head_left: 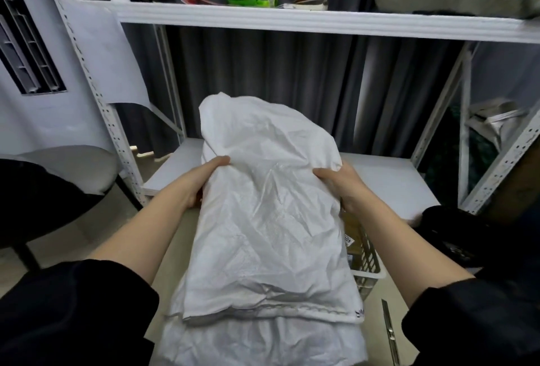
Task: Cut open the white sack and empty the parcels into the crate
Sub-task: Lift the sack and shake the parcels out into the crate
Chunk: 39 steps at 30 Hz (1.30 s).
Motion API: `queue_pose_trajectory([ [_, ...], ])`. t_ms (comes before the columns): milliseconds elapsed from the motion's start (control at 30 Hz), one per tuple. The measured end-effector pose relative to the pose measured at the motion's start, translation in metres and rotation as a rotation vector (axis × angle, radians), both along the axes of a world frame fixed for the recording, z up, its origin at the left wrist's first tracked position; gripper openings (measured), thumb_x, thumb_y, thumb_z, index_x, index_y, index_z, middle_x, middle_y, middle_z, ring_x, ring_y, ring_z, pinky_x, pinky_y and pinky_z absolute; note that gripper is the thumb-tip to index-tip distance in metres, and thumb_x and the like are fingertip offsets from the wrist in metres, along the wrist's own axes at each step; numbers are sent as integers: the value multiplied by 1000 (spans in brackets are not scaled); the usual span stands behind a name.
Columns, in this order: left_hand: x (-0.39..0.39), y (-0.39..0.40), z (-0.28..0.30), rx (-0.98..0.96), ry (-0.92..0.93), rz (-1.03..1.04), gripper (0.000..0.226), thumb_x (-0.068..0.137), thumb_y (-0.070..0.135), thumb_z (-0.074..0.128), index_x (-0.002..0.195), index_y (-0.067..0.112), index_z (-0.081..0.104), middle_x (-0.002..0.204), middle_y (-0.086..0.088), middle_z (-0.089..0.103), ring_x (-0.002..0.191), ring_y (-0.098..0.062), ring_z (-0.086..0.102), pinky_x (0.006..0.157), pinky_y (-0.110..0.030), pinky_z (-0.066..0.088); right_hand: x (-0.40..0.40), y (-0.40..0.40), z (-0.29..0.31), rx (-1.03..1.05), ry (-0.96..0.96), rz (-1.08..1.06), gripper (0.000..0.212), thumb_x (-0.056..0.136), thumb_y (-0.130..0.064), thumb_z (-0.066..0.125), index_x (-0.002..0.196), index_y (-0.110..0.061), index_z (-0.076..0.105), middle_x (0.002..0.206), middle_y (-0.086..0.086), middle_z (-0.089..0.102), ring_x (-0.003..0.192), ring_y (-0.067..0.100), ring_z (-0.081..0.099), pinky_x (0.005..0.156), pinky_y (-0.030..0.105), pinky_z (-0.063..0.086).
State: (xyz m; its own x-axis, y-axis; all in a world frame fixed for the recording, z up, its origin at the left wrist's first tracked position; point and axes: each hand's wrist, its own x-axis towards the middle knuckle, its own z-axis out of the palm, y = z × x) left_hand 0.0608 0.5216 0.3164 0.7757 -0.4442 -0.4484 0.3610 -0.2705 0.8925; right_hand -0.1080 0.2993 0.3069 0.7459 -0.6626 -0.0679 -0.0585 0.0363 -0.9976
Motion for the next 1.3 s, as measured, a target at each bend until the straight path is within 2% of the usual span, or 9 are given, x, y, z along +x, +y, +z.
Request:
queue_pose_trajectory([
  [100, -4, 6, -15, 57, 24, -58, 97, 61, 54, 82, 140, 17, 40, 124, -6, 62, 103, -24, 63, 82, -37, 53, 4, -1, -7, -39, 63, -50, 43, 86, -13, 63, 125, -14, 44, 112, -1, 59, 88, 13, 60, 65, 28, 48],
  [200, -8, 2, -23, -21, -123, 9, 96, 83, 26, 71, 153, 27, 4, 144, -7, 42, 108, -26, 55, 87, -38, 48, 3, -5, -9, 1, 85, -120, 63, 87, -17, 62, 139, -20, 28, 121, 1, 47, 100, 21, 54, 82, 35, 47],
  [367, -19, 2, -19, -180, -354, 8, 84, 91, 0, 49, 146, 50, 8, 101, -16, 66, 85, -32, 62, 74, -41, 54, -4, -12, -16, -8, -40, -237, 65, 90, -11, 52, 147, -27, 25, 142, 2, 41, 114, 21, 47, 102, 40, 42],
  [500, -26, -4, -14, -192, -488, -75, 70, 94, 2, 48, 141, 47, 24, 98, -12, 68, 77, -20, 66, 57, -25, 54, -7, -5, -19, -149, -84, -252, 58, 91, -7, 47, 142, -30, 29, 132, -1, 46, 114, 19, 51, 101, 37, 44],
  [633, -13, 4, -8, -293, -265, -236, 55, 93, 9, 45, 136, 43, 41, 127, -2, 53, 108, -22, 60, 84, -33, 52, -19, -14, -4, -78, -116, -38, 66, 94, -9, 47, 146, -42, 22, 127, -10, 49, 103, 6, 58, 74, 18, 51],
  [833, -3, 7, 3, -279, -272, -329, 79, 84, 12, 68, 140, 52, 31, 130, 14, 46, 113, -14, 54, 83, -31, 50, -34, -30, 11, 70, 42, 499, 46, 92, -16, 55, 135, -31, 51, 143, -5, 47, 120, 13, 57, 90, 27, 53],
  [933, -6, 3, 8, -195, -405, -306, 88, 86, 9, 66, 144, 54, 18, 141, 17, 32, 120, -14, 45, 89, -33, 45, -30, -28, 12, 16, 273, 621, 63, 84, -10, 68, 138, -32, 45, 145, -1, 42, 123, 16, 54, 91, 27, 52],
  [1100, -14, -8, 20, -52, -568, -289, 73, 89, 16, 61, 142, 52, 27, 144, 12, 33, 121, -14, 41, 92, -32, 40, -16, -9, 7, -364, 554, 575, 105, 73, -24, 81, 151, -34, 12, 153, -6, 22, 137, 15, 29, 108, 27, 33],
  [1300, -9, -6, 9, 255, -575, -724, 113, 71, 38, 80, 147, 51, -3, 156, 14, 14, 134, -8, 30, 111, -27, 28, -5, -4, -1, -747, 618, 362, 92, 77, -20, 77, 150, -16, 21, 151, 4, 33, 136, 21, 34, 103, 24, 30],
])
